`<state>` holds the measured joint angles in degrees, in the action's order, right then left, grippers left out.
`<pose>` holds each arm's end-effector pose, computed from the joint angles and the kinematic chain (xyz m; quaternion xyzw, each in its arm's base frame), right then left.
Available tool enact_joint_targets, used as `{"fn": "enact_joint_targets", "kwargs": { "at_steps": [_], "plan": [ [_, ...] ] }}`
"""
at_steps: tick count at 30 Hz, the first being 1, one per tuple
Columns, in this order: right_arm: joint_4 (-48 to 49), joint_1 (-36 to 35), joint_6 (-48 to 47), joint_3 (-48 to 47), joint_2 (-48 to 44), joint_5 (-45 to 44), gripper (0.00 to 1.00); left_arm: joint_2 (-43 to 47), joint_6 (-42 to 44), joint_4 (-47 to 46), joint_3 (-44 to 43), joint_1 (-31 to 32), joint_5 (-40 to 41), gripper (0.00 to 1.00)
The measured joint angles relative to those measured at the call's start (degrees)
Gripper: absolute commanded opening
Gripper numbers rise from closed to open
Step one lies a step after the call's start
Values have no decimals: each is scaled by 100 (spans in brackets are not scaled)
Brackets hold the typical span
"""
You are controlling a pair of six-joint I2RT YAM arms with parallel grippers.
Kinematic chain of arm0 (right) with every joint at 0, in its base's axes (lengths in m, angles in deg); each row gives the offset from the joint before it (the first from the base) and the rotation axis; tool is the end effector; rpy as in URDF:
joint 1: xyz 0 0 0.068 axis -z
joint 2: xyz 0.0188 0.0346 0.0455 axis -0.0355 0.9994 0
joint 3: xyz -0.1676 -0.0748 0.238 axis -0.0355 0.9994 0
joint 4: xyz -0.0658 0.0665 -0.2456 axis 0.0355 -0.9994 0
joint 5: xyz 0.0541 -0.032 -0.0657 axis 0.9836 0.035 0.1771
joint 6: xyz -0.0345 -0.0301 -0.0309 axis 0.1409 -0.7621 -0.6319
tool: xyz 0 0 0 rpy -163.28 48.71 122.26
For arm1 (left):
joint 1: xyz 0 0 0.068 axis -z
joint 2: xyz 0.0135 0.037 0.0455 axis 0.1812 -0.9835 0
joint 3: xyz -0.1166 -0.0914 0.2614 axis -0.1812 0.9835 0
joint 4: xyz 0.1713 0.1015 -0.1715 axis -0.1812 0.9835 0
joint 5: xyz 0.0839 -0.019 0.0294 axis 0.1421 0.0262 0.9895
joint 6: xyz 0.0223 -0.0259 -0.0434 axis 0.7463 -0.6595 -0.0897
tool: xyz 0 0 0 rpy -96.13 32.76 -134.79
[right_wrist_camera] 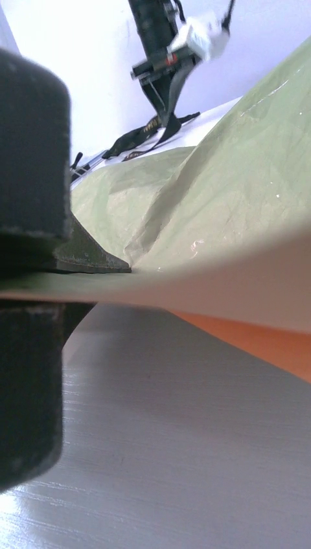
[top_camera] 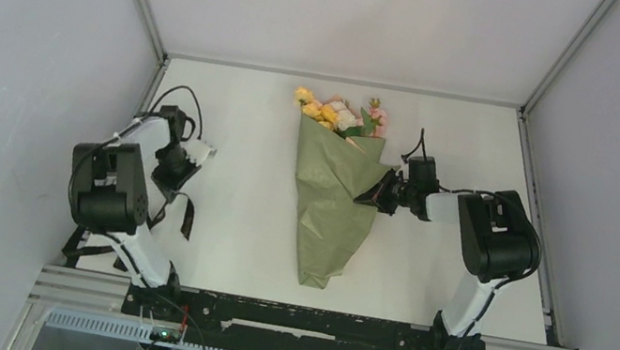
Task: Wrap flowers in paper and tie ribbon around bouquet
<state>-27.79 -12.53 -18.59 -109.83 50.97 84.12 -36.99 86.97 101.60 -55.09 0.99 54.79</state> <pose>0.3282 0.1070 0.1352 0.1276 0.8917 0.4039 0.1597 0.2955 0.0513 0.1848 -0.2334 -0.9719 -0.0194 0.0253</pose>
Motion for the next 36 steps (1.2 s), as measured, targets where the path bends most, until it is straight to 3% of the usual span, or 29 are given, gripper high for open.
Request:
{"fn": "enact_joint_targets", "kwargs": {
  "at_steps": [5,12,16,20,25,30,36],
  "plan": [
    [-17,70,-2,0,0,26,0,1104,-254,546,-848,879,-669,0],
    [-151,216,-35,0,-146,28,0,1718,-962,1250,-4352,3029,-1414,0],
    [-157,221,-44,0,-155,28,0,2107,-1314,1274,-5604,3182,-1574,0],
    [-129,223,-37,0,-155,35,0,2605,-1458,1388,-5333,3239,-1694,0],
    [-136,227,-37,0,-155,50,0,2730,-1316,1464,-3528,3700,-1829,0],
    [-190,249,-33,-37,-155,57,0,1860,-1086,1414,-2273,5289,-1884,0],
    [-420,249,4,-352,-155,98,0,879,-817,1200,-2570,7294,-1950,0]
  ]
}}
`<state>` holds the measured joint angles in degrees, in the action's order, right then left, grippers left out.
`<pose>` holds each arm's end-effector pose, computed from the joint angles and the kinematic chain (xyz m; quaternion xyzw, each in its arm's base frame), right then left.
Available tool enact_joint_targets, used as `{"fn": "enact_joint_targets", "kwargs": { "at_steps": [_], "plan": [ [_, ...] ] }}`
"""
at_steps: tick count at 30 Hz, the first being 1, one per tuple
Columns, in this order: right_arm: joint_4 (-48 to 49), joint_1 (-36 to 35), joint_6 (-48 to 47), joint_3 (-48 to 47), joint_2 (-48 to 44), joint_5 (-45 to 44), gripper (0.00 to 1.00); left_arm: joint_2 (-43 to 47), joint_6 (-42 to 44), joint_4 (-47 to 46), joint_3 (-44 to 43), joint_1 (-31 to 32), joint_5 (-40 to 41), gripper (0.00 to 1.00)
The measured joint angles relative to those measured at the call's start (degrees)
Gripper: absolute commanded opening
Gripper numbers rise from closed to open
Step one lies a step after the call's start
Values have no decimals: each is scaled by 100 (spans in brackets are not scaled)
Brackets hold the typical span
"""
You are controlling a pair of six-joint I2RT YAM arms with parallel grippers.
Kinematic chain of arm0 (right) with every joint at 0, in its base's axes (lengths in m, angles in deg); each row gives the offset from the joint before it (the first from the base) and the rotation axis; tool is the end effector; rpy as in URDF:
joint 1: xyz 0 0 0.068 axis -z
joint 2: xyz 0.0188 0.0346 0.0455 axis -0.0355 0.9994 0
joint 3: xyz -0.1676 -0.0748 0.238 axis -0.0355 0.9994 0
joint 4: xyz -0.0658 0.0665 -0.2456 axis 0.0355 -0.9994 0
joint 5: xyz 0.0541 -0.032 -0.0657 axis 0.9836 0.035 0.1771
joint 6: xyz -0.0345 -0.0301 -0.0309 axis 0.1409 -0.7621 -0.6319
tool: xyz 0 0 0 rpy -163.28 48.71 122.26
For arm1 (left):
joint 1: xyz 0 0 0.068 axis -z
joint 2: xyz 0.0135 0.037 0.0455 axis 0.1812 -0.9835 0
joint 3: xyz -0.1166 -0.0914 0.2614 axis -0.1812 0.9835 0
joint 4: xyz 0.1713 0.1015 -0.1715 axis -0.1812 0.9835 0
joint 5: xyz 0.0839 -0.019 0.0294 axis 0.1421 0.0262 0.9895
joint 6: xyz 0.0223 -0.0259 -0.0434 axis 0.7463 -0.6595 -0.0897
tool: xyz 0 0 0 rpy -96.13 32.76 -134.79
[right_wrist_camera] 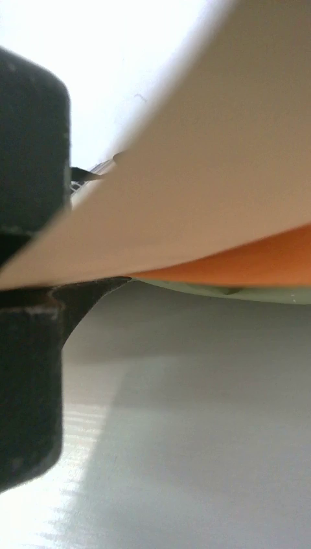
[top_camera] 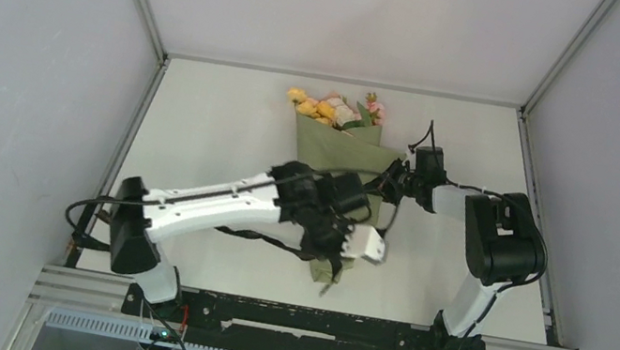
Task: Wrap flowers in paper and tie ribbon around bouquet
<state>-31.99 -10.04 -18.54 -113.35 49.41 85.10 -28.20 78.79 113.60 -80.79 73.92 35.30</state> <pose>0.3409 0.0950 0.1550 0.1412 0.8852 0.4092 0.1703 0.1319 -0.2879 0.3472 0.7165 0.6600 -0.1868 0.1271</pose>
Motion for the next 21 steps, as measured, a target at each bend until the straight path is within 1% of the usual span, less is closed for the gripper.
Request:
{"fn": "enact_joint_targets", "kwargs": {
  "at_steps": [3,5,11,17,19,20,21],
  "plan": [
    [-28,-7,81,-136,0,31,0,-540,131,-173,-415,584,-17,0],
    [-63,-46,175,-240,0,79,0,-802,170,-341,-608,798,-15,0],
    [-166,-227,385,-654,0,258,0,-1353,262,-848,-844,1062,247,0],
    [-341,-374,407,-1121,0,337,0,-1703,748,-1209,-748,1296,575,0],
    [-369,-382,411,-1141,0,356,0,-1797,938,-1425,-675,1351,765,6],
    [-407,-382,411,-1141,2,358,0,-1836,1016,-1528,-627,1366,866,12],
    [-442,-382,411,-1139,7,358,0,-1875,1130,-1703,-538,1375,1021,22]
  ]
}}
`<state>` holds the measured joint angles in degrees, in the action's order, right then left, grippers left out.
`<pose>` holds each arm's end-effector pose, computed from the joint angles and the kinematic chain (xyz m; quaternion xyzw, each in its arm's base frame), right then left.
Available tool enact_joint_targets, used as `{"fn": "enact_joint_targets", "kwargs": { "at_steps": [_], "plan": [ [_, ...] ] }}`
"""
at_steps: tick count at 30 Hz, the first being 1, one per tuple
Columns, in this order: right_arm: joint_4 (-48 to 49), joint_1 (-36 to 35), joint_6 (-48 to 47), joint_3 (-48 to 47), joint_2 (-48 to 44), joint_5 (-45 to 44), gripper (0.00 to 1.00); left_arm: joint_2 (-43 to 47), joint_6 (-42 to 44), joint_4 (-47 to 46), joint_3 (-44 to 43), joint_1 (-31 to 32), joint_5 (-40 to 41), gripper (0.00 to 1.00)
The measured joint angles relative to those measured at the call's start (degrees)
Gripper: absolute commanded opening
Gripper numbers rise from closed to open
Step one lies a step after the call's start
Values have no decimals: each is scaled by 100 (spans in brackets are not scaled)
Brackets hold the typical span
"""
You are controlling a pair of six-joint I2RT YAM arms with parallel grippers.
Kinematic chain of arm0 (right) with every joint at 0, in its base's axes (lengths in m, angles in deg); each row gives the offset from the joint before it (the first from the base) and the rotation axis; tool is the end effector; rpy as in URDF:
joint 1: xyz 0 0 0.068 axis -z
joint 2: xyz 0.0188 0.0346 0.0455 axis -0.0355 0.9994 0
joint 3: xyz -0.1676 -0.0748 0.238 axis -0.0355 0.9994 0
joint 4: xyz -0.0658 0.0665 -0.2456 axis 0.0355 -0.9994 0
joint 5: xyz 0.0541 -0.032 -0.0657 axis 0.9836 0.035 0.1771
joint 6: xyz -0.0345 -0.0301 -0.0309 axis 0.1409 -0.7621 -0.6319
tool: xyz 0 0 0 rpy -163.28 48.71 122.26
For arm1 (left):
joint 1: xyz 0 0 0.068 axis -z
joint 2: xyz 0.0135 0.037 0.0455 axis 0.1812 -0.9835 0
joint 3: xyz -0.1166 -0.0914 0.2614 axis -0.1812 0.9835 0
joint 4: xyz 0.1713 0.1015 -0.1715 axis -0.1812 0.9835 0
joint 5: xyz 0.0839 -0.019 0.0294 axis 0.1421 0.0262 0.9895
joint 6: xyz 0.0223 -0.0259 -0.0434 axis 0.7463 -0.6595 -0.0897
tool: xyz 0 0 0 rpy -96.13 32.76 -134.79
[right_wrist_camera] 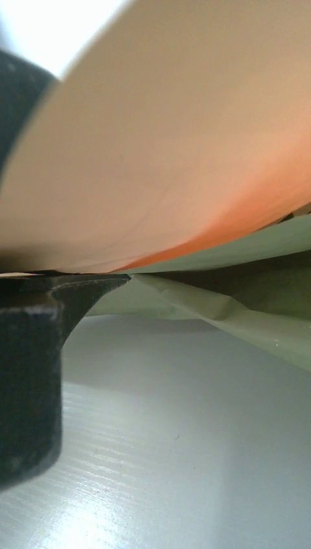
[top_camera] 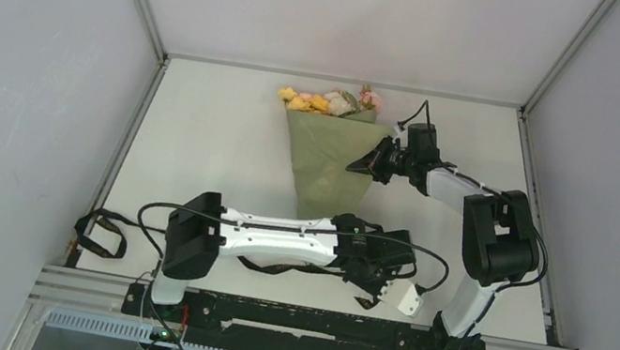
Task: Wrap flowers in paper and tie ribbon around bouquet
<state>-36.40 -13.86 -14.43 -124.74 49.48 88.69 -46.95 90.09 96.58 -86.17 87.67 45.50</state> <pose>0.3686 0.1293 0.2059 0.1068 0.8629 0.4629 0.1724 0.0891 -0.4110 0.2717 0.8371 0.5022 -0.1173 0.1824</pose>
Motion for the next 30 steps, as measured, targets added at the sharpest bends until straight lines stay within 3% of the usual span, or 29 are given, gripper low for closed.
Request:
{"fn": "enact_joint_targets", "kwargs": {
  "at_steps": [6,8,13,21,25,30],
  "plan": [
    [-142,0,-2,-2,20,-4,0,-229,267,-605,356,-17,966,75],
    [-157,-7,2,-2,24,-2,0,-232,249,-761,363,-39,1303,85],
    [-173,-33,15,-2,24,-4,0,-225,-4,-599,214,-79,1591,92],
    [-334,-72,11,-13,24,7,0,518,-627,1029,-765,-424,490,92],
    [-533,-157,-7,-17,-13,11,0,1497,-730,1443,-656,-1325,98,92],
    [-673,-238,-7,-17,-162,101,0,2949,-538,1692,310,-3064,251,97]
  ]
}}
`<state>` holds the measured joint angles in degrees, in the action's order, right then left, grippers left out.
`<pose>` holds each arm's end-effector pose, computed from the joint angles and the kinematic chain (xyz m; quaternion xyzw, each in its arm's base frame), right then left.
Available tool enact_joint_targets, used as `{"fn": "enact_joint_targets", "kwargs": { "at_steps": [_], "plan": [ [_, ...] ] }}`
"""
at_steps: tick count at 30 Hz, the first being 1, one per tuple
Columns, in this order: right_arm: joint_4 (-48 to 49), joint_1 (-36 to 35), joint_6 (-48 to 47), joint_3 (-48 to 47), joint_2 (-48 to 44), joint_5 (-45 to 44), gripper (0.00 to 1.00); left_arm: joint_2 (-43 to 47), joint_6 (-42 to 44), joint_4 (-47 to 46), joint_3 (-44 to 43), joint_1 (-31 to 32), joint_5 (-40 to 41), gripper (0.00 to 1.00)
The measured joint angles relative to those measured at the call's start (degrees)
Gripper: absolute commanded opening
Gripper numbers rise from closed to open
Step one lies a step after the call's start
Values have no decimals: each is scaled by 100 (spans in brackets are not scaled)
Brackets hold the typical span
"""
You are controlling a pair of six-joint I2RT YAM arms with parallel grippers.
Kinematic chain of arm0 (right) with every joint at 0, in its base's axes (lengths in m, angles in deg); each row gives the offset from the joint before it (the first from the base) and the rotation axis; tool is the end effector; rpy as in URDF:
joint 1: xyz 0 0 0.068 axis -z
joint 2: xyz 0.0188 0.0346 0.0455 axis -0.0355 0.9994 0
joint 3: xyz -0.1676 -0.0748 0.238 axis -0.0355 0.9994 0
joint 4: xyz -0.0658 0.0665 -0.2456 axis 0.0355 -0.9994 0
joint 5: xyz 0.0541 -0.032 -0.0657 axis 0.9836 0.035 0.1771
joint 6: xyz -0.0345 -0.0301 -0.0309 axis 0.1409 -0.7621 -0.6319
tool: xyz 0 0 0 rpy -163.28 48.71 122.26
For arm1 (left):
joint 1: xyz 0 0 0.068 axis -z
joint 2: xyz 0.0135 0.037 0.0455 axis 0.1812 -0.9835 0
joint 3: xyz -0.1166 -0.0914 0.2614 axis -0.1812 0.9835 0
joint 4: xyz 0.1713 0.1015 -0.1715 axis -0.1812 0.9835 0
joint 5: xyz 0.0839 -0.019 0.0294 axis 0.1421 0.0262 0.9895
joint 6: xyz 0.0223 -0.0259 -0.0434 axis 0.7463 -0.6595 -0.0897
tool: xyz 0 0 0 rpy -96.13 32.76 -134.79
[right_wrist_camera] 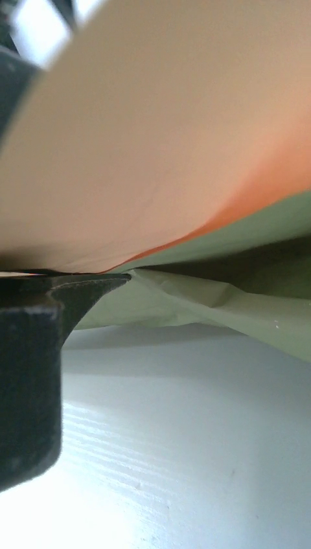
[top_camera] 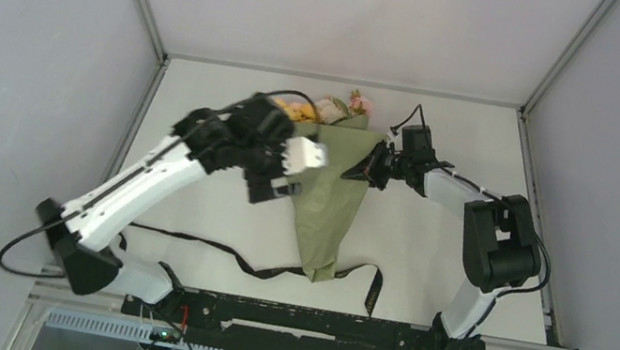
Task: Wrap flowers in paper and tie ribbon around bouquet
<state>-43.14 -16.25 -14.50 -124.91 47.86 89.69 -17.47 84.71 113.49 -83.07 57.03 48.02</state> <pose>0.3525 0.1417 0.2086 0.1014 0.8753 0.4563 0.1235 0.1830 -0.1968 0.4089 0.6264 0.7227 -0.0613 0.2857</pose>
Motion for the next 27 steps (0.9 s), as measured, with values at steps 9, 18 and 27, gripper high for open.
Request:
{"fn": "enact_joint_targets", "kwargs": {
  "at_steps": [9,18,27],
  "plan": [
    [-133,-129,46,-7,-247,170,0,1019,-15,-391,2288,-4505,848,93],
    [-160,-503,164,0,-258,133,0,542,190,-695,3322,-7270,1097,81],
    [-133,-979,219,184,-568,-146,0,-361,433,-1191,4242,-8253,1163,78]
  ]
}}
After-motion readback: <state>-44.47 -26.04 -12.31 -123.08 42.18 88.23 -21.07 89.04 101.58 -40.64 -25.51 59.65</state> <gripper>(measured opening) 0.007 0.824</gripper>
